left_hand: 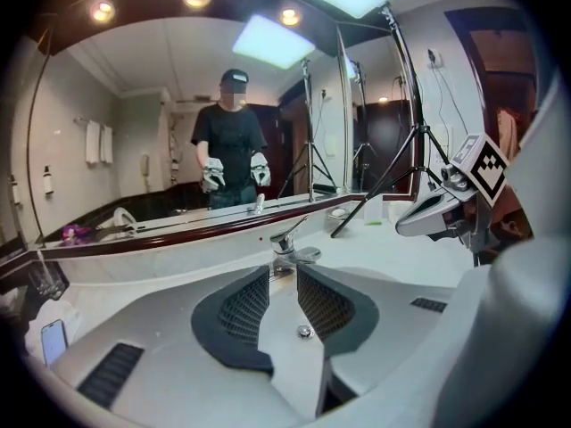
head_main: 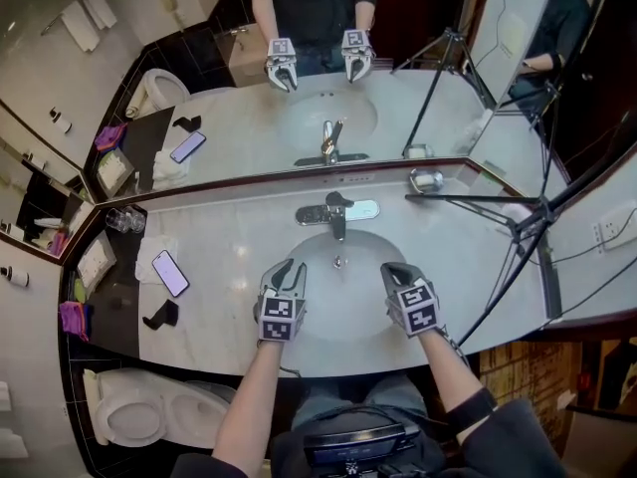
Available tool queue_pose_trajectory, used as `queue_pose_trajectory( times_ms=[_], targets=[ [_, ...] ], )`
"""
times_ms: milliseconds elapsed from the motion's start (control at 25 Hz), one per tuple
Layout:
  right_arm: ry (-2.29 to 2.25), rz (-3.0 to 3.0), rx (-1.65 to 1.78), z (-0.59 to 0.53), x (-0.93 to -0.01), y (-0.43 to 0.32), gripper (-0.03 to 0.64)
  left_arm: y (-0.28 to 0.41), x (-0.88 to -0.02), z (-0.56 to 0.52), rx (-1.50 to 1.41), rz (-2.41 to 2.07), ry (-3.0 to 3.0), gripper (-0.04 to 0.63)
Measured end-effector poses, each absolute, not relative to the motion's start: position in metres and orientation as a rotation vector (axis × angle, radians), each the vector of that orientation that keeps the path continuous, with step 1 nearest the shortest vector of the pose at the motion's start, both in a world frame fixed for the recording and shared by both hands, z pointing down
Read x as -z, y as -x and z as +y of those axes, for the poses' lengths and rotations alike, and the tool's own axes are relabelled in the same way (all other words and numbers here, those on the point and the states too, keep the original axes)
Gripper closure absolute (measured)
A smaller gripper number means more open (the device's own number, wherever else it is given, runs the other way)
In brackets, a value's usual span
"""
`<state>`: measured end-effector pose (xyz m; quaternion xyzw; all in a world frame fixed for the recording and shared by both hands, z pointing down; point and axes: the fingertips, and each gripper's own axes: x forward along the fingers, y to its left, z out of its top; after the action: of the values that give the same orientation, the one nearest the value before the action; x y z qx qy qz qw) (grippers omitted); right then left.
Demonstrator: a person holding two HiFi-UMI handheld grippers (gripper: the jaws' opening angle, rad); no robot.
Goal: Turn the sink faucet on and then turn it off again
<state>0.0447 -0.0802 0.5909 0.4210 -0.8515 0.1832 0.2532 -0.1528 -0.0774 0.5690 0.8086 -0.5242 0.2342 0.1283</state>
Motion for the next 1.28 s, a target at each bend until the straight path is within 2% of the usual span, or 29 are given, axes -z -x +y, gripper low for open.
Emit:
queue_pose_trajectory(
  times_ms=[240,400,720,1280],
  targets=[
    [-1.137,-2.304,-0.534,-0.083,-0.604,-0.043,0.595,0.119,-0.577,-0.119,-0.740,-1.425,-2.452,0.463],
    [-1.125,-2.298,-0.548,-0.091,-0.622,-0.043,0.595,0.103,-0.593,-0.151,-0.809,-1.371,-2.510,0.411],
    [-1.122,-2.264,-0.595,-0.092,-0.646,-0.052,0.595,0.073,-0.614,-0.211,-1.076,-1.285,-2.672,0.348],
    [-1.145,-2.211,-0.697,-0.075,-0.680,-0.074,0.595,0.020,-0.648,-0.247,-1.276,-1.133,-2.826,0.350]
  ],
)
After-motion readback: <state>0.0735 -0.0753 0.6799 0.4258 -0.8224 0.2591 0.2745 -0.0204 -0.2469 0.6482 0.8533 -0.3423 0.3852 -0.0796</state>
